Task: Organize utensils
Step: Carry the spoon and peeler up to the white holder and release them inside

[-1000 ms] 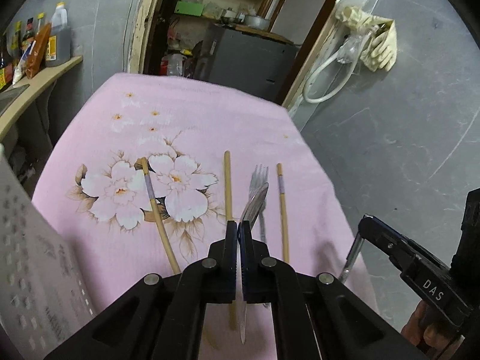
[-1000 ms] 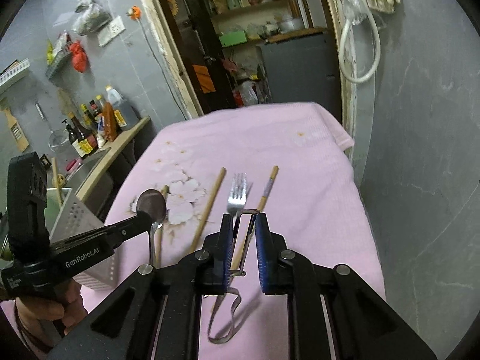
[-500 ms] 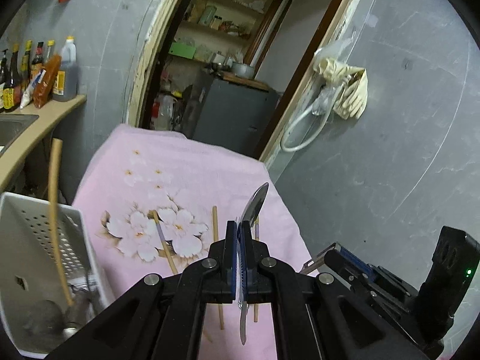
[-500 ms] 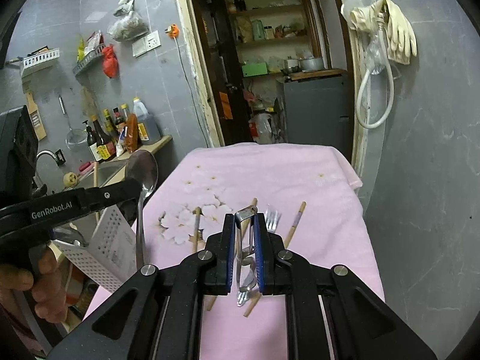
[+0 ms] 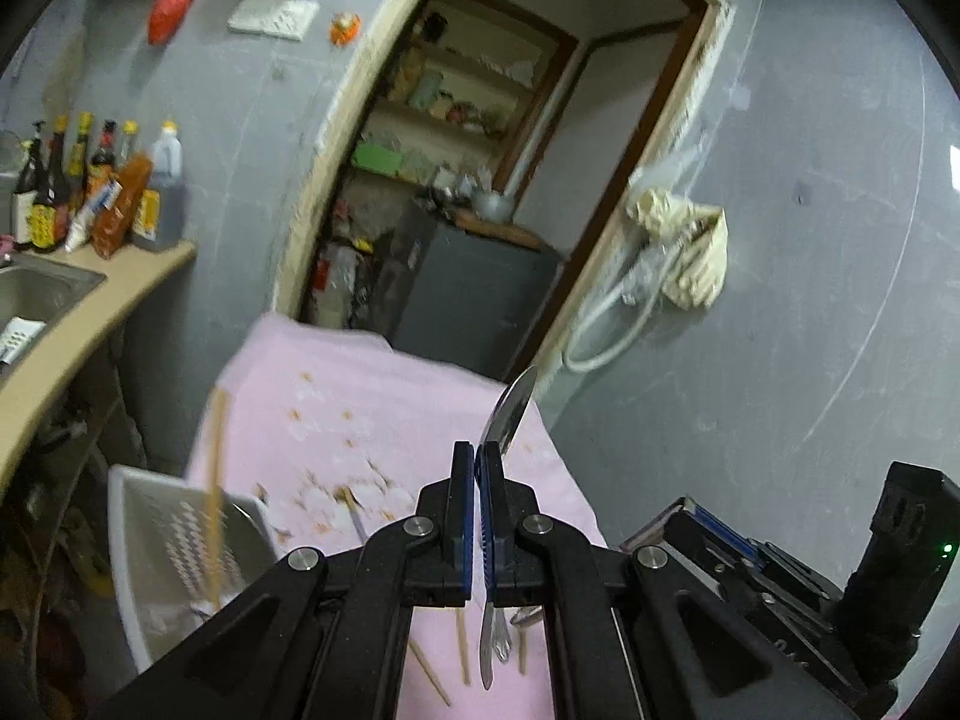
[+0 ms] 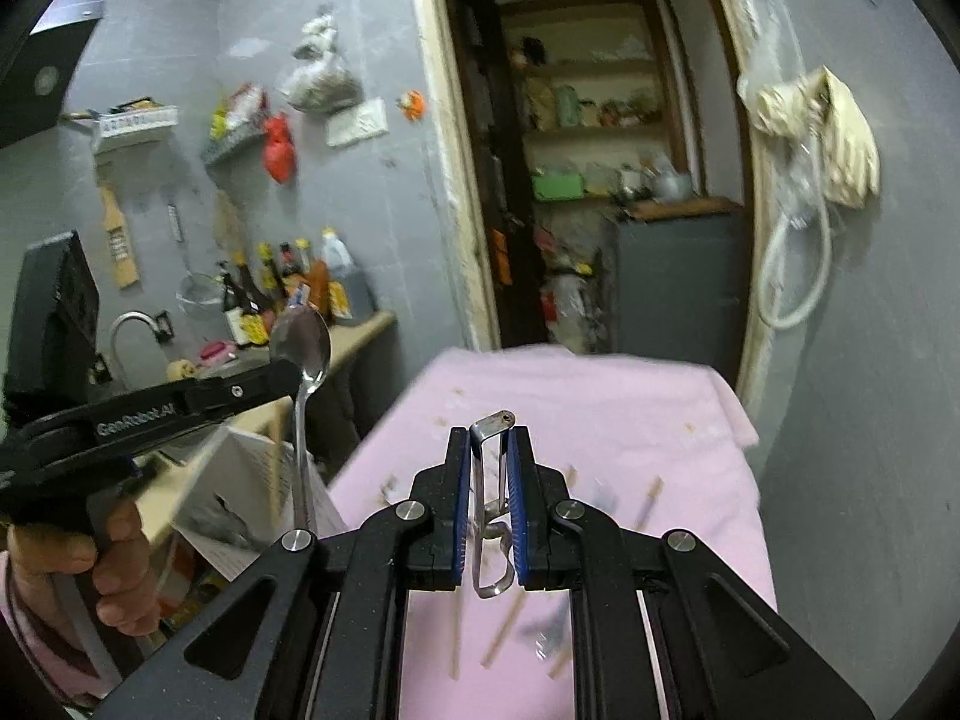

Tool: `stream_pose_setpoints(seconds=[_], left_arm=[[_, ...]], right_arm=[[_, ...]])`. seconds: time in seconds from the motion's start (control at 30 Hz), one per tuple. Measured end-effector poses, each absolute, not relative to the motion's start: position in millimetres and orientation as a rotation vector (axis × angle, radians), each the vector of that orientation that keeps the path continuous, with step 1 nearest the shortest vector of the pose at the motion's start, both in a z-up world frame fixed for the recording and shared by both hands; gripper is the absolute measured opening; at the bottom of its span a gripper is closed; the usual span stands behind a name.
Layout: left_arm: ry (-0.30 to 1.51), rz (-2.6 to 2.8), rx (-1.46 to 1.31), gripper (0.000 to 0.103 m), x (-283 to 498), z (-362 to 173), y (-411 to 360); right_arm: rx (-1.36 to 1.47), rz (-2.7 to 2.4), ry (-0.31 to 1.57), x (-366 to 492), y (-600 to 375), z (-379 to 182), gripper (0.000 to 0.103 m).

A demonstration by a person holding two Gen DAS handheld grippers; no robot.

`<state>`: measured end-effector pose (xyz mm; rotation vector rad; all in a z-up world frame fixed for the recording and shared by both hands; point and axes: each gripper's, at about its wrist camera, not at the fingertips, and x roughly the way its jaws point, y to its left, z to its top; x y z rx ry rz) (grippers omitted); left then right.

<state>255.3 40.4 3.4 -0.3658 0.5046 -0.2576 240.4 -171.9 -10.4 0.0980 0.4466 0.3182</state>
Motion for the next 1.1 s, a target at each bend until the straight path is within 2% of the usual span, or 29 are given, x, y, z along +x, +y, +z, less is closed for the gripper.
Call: stream_pose_setpoints(seconds=[0.27,0.4,0.77,1.1], left_arm=[[0.381,-0.134,-0.372,0.003,240,35,100],[0.362,-0.070,-0.367,0.002,234,35,125],[0.376,-0.028,-0.398,0.003,231,1,146],[0.413,-0.043,-0.348,0.003,235,-20,137]], right_arm=[[0.068,0.489,0.304,232,-117,49,0.011],[0.050,0.563,0.281,233,-87,58,0.011],[0.008,0.620,0.393,249,-36,21,0.011],[0.020,0.614,0.519,259,-34,-12,0.011]])
